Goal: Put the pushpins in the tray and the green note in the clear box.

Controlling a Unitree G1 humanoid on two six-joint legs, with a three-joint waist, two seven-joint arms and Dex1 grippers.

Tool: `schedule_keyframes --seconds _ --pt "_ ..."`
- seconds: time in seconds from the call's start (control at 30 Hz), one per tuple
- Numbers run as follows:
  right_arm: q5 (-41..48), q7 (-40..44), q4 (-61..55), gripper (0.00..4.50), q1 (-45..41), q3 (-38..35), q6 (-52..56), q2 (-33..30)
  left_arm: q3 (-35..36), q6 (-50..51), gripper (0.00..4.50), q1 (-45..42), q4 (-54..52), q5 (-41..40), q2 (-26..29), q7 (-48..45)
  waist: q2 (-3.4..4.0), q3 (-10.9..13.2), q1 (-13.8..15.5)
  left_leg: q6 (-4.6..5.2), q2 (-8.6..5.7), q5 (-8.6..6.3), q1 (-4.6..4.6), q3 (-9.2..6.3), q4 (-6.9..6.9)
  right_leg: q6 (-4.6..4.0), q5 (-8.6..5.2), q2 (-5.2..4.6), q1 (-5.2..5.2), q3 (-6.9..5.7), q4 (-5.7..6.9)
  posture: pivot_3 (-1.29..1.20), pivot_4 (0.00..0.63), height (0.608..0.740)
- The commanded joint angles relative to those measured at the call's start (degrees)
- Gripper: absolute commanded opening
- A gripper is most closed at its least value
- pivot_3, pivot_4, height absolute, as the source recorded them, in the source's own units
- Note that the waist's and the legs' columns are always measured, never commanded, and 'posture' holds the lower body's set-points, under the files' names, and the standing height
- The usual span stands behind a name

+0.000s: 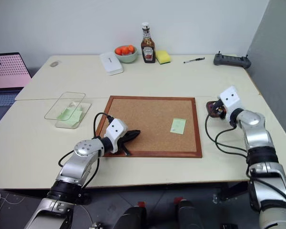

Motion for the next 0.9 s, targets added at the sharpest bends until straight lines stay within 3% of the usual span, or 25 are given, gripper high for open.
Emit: schedule_keyframes --seconds 0.03,0.23,0.7,0.9 --pt "6.2 5.7 -16.5 2.46 5.7 1.7 5.6 1.2 -2.7 1.7 0.0 2.0 2.4 1.7 0.1 -1.1 0.0 0.0 0.0 0.0 0.0 0.0 0.0 0.0 0.0 0.0 0.0 0.0 0.0 0.0 0.0 0.0 0.15 0.74" --pt "5.8 4.8 -22.5 2.46 8.7 5.9 9.9 5.2 -2.6 1.6 0.0 2.1 2.6 1.7 0.4 -1.3 0.0 0.0 0.0 0.0 0.0 0.0 0.02 -0.01 0.02 0.02 0.0 -0.01 0.0 -0.02 0.0 0.0 0.15 0.74" --pt "0.7 0.6 -9.4 2.46 4.3 8.8 6.1 12.1 -2.6 1.6 0.0 2.5 2.3 1.8 0.5 -1.0 -0.02 0.0 0.1 -0.01 0.02 0.0 0.0 -0.06 0.01 0.0 -0.01 0.0 -0.02 -0.09 0.0 0.0 0.15 0.74" --pt "2.2 1.4 -9.0 1.42 5.0 7.7 6.1 12.3 -2.6 1.6 0.0 2.7 2.0 1.8 0.5 -1.0 -0.02 0.0 0.1 -0.01 0.02 0.0 0.0 -0.06 0.0 0.0 -0.01 0.0 -0.02 -0.1 0.0 0.0 0.15 0.74"
